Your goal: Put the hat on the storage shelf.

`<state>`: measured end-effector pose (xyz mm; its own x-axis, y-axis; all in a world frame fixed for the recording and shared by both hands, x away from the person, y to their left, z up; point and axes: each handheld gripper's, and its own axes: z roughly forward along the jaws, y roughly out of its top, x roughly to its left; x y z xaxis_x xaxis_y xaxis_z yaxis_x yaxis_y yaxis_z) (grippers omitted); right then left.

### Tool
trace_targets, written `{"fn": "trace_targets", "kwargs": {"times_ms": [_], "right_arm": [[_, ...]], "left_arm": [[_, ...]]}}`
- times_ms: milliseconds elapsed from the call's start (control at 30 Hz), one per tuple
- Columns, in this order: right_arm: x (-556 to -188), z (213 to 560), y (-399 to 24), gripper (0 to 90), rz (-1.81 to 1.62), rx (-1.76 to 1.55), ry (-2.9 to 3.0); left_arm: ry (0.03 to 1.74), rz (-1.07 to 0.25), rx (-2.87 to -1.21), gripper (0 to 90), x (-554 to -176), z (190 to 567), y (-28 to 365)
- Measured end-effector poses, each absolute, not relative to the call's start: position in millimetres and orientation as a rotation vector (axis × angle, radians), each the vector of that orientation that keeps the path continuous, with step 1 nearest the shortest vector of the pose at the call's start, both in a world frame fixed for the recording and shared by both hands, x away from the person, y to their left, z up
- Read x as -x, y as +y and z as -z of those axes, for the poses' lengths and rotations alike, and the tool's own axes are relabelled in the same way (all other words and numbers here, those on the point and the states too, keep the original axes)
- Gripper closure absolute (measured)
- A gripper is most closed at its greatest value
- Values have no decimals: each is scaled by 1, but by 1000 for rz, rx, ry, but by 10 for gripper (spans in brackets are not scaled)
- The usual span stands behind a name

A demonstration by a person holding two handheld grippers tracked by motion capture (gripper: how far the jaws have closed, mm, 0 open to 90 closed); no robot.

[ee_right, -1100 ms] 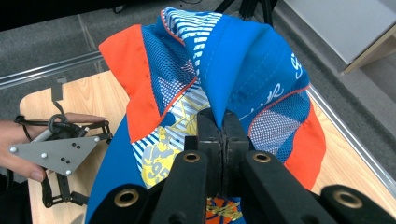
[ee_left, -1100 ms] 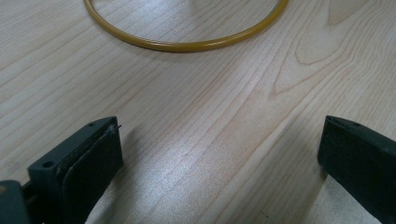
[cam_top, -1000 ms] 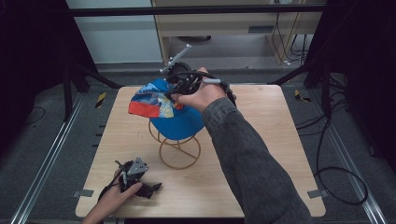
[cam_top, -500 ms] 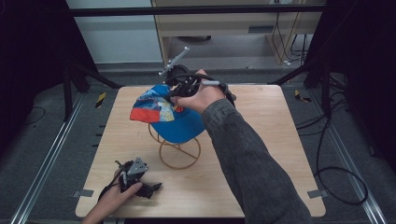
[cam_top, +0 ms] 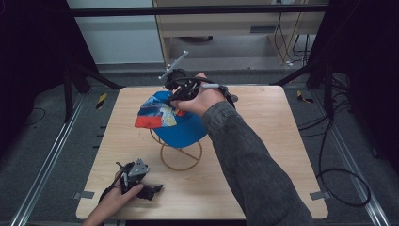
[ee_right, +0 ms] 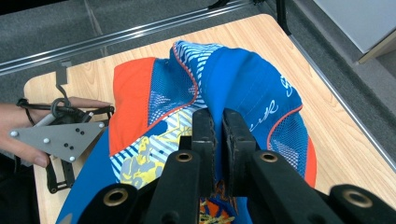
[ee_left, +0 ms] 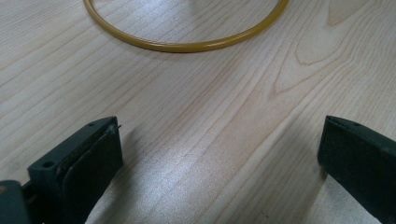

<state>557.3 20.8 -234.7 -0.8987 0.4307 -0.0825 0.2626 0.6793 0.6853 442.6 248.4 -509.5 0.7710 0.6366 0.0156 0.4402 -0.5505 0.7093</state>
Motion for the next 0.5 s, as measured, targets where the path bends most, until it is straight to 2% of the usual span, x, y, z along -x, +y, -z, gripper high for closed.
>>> {"fn": "trace_targets", "kwargs": {"times_ms": [500], "right_arm": [[-556,236,20,743,-1053,-571,2643]], "left_arm": [[798,-352,-2243,0,-443,509,248]]}}
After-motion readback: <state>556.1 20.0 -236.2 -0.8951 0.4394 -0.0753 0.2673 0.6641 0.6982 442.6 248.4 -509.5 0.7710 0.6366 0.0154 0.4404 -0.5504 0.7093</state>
